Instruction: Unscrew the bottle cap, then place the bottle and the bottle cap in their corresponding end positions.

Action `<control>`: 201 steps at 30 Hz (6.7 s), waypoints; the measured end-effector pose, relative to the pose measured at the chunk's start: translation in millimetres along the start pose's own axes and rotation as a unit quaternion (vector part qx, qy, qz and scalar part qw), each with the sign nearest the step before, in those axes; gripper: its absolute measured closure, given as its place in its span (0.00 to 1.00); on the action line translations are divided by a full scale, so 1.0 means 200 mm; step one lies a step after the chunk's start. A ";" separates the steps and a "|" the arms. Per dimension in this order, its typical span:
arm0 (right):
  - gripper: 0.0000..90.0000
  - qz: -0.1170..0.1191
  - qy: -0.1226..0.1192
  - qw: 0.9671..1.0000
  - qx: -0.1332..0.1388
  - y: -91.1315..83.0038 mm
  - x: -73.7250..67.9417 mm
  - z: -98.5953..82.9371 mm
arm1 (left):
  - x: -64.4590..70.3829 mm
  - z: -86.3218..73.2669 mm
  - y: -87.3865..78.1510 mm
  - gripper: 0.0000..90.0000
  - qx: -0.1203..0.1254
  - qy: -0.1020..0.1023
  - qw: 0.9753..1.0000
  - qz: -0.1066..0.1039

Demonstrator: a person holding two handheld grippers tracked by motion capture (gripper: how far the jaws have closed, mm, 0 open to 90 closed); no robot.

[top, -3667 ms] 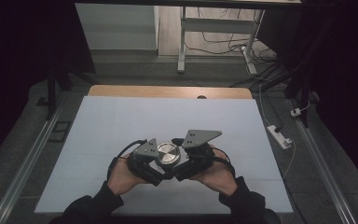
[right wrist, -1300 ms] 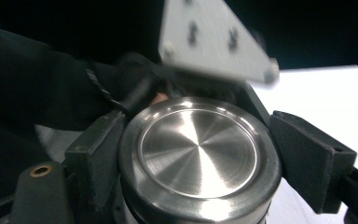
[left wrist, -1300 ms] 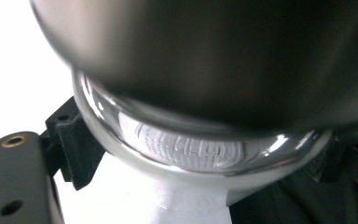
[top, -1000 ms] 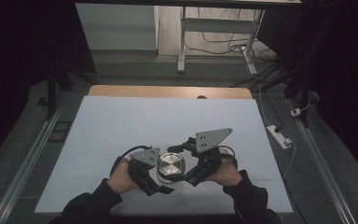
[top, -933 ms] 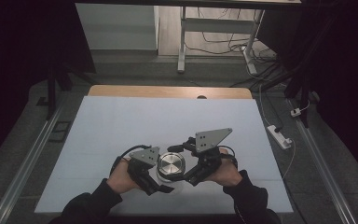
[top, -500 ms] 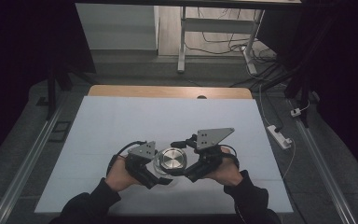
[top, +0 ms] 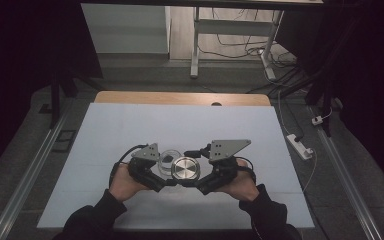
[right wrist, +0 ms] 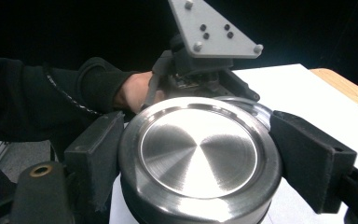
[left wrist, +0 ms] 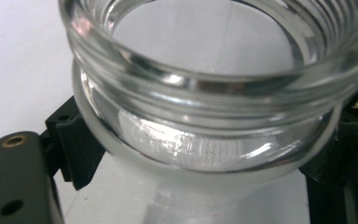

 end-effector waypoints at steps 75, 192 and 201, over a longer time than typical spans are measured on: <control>0.22 -0.092 0.059 0.994 -0.021 0.12 0.01 -0.42 | -0.50 0.08 0.25 0.17 0.000 -0.029 0.996 0.086; 0.00 -0.177 0.090 0.977 -0.077 0.04 0.21 -0.55 | -0.23 -0.14 -0.06 0.00 0.017 -0.111 0.991 0.067; 0.00 -0.190 0.086 0.974 -0.088 0.00 0.23 -0.57 | -0.16 -0.17 -0.10 0.00 0.013 -0.112 0.991 0.068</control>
Point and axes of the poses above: each handheld gripper's, and its own axes: y roughly forward along the jaws, z roughly out of its top, x roughly to its right, the point moved 8 cm from there along y, roughly forward along the jaws, and after that the axes turned 4 degrees about y, right-handed, at the moved point
